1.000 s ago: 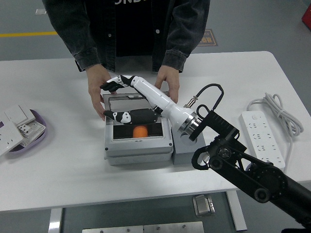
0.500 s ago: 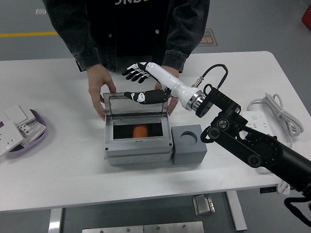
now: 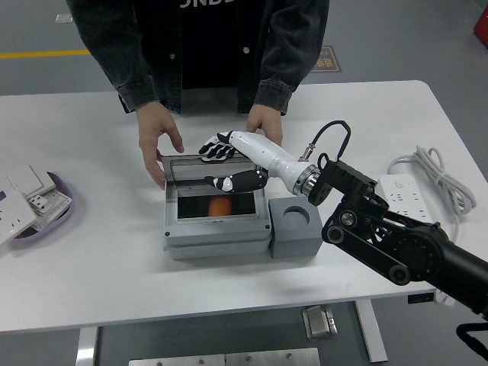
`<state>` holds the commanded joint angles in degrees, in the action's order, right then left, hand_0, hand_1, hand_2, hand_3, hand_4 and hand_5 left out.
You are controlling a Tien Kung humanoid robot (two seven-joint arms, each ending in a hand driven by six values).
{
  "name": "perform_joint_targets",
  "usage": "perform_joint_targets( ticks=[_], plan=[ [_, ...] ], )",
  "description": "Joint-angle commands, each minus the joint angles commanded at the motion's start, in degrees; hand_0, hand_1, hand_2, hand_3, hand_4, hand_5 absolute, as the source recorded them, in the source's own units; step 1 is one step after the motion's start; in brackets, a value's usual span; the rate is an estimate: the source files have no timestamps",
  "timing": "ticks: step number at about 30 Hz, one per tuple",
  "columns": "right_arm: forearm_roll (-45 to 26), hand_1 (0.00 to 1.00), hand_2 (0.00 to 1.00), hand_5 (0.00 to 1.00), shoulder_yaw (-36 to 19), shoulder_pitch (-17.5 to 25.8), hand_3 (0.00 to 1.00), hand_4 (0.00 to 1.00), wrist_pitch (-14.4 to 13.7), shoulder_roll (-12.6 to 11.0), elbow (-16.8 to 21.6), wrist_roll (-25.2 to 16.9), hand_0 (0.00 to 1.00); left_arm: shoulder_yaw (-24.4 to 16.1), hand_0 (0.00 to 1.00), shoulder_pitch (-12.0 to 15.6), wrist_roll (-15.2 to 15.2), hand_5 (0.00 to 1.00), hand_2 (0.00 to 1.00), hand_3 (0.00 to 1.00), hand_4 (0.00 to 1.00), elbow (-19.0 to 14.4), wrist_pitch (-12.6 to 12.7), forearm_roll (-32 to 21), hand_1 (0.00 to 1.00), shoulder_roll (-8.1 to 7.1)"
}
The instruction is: Pick up the cylinder from the cube,place it in the box,flap close box
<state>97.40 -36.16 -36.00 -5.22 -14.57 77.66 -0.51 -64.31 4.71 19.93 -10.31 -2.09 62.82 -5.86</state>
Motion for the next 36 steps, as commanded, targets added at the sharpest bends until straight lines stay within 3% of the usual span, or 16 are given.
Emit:
perform_joint_targets(
  ticks=[6, 10, 17, 21, 26, 29, 36],
  plan=[
    [7.6, 0.623, 0.634, 0.275, 1.9, 1.5, 0.676, 0.721, 1.3, -3.0, 7.6, 4.4, 0.598, 0.8, 0.624, 0.1, -0.2, 0.22, 0.594, 0.632, 0.695, 0.0, 0.1, -0.9, 0.629, -0.03],
    [11.9, 0.623, 0.634, 0.264, 4.2, 3.0, 0.677, 0.695, 3.6, -5.0, 12.0, 6.8, 0.593, 1.7, 0.624, 0.2, -0.5, 0.22, 0.594, 0.633, 0.696, 0.0, 0.2, -2.1, 0.628, -0.18],
    [12.8, 0.618, 0.632, 0.272, 3.4, 6.0, 0.675, 0.684, 4.1, -5.5, 13.5, 7.2, 0.589, 2.3, 0.624, 0.3, -0.8, 0.219, 0.594, 0.632, 0.695, 0.0, 0.2, -2.9, 0.628, -0.14],
    [12.7, 0.619, 0.64, 0.292, -1.0, 7.4, 0.684, 0.666, 3.4, -5.6, 13.2, 6.5, 0.579, 2.2, 0.624, 0.4, -0.7, 0.22, 0.594, 0.633, 0.696, 0.0, 0.2, -2.7, 0.628, -0.14],
    [11.8, 0.621, 0.642, 0.293, -8.9, 11.2, 0.685, 0.667, 2.6, -6.7, 16.1, 5.7, 0.583, 2.4, 0.624, 0.8, -0.6, 0.221, 0.594, 0.633, 0.696, 0.0, 0.3, -2.8, 0.627, -0.32],
    [8.6, 0.621, 0.642, 0.293, -14.1, 14.2, 0.685, 0.667, 1.8, -6.2, 16.9, 4.0, 0.583, 2.4, 0.624, 1.1, -0.4, 0.221, 0.594, 0.633, 0.696, 0.0, 0.4, -2.9, 0.627, -0.34],
    [-0.7, 0.619, 0.642, 0.295, -28.0, 22.2, 0.679, 0.668, 0.9, -0.4, 12.5, -2.5, 0.582, 3.2, 0.623, 1.3, -0.5, 0.222, 0.593, 0.632, 0.696, 0.0, 0.4, -3.8, 0.627, -0.05]
  ],
)
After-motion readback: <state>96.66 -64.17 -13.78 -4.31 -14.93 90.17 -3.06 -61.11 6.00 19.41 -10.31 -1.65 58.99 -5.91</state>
